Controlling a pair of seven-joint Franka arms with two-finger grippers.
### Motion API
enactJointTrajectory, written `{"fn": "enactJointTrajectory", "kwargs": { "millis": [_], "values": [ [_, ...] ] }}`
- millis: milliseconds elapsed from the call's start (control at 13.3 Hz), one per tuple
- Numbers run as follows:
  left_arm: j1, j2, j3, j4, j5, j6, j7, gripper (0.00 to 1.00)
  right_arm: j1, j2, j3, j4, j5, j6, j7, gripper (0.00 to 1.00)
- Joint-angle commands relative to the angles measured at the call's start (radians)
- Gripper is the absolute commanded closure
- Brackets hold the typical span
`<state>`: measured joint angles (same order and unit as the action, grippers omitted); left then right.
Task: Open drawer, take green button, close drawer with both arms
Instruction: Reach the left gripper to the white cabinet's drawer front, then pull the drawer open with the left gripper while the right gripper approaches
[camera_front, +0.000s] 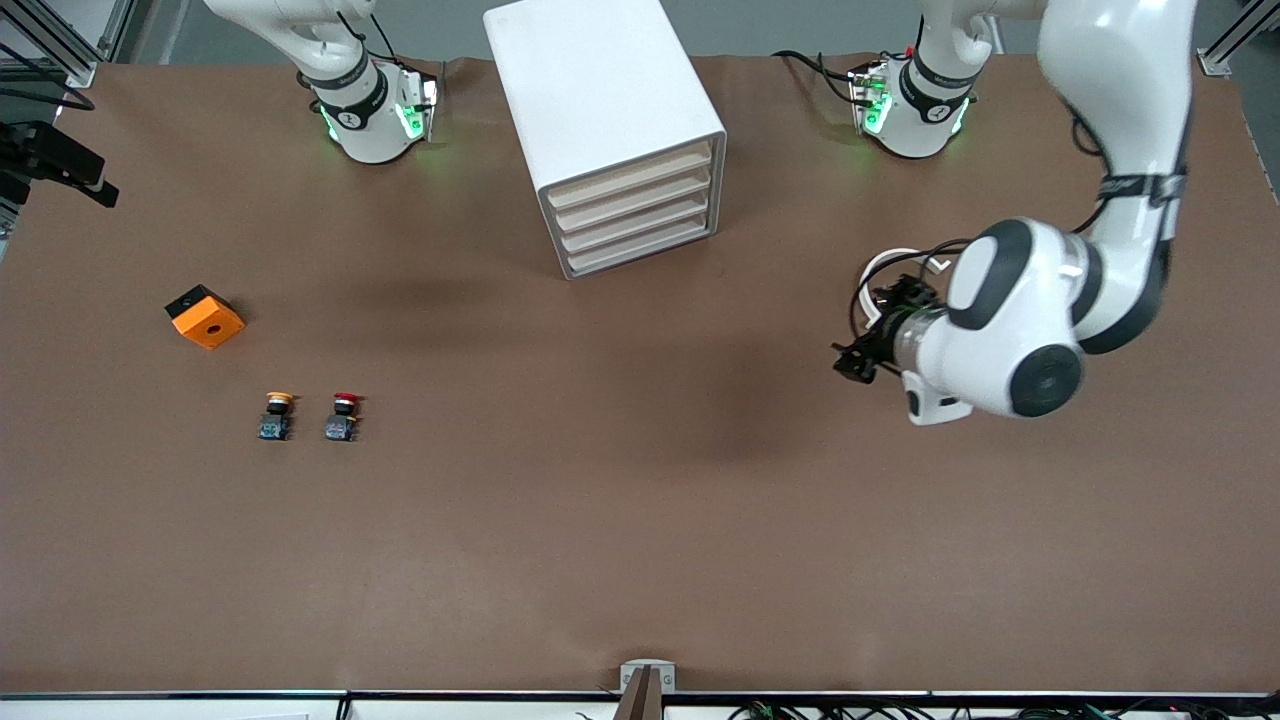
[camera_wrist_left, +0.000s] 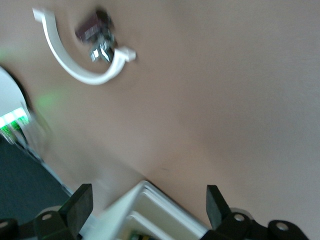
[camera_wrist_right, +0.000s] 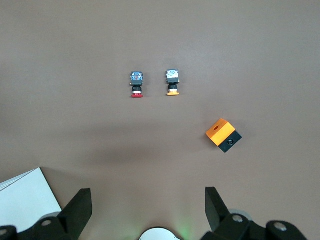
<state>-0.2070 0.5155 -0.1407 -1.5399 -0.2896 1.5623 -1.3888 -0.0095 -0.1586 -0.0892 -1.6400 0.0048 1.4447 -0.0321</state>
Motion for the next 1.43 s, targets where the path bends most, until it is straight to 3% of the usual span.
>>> {"fn": "enactJointTrajectory", "kwargs": {
  "millis": [0,226,376,677,903,1129,1355],
  "values": [
    [-0.055,0.093,0.004,0.035,-0.083,0.056,-0.268,0.00,-0.006,-0.007,-0.001,0.003,0.004,-0.001,0.003,0.00],
    [-0.129,0.167,0.004,0.037,-0.129,0.097,-0.592,0.00,-0.007,0.039,-0.001,0.020,-0.008,-0.004,-0.003,0.00],
    [-0.141,0.211,0.003,0.023,-0.230,0.085,-0.619,0.00,-0.015,0.114,-0.003,0.028,-0.002,-0.004,0.000,0.00],
    [-0.212,0.296,0.004,0.023,-0.435,0.047,-0.719,0.00,-0.013,0.151,0.000,0.046,-0.014,0.005,-0.003,0.00],
    [-0.255,0.320,0.004,0.023,-0.517,0.015,-0.821,0.10,-0.033,0.212,-0.001,0.058,-0.017,0.014,-0.003,0.00],
    [-0.305,0.333,0.004,0.021,-0.526,-0.053,-0.895,0.33,-0.059,0.244,-0.001,0.077,-0.016,0.014,-0.003,0.00],
    [-0.328,0.333,0.004,-0.008,-0.545,-0.054,-0.917,0.42,-0.058,0.249,-0.001,0.078,-0.014,0.016,0.001,0.00]
  ]
}}
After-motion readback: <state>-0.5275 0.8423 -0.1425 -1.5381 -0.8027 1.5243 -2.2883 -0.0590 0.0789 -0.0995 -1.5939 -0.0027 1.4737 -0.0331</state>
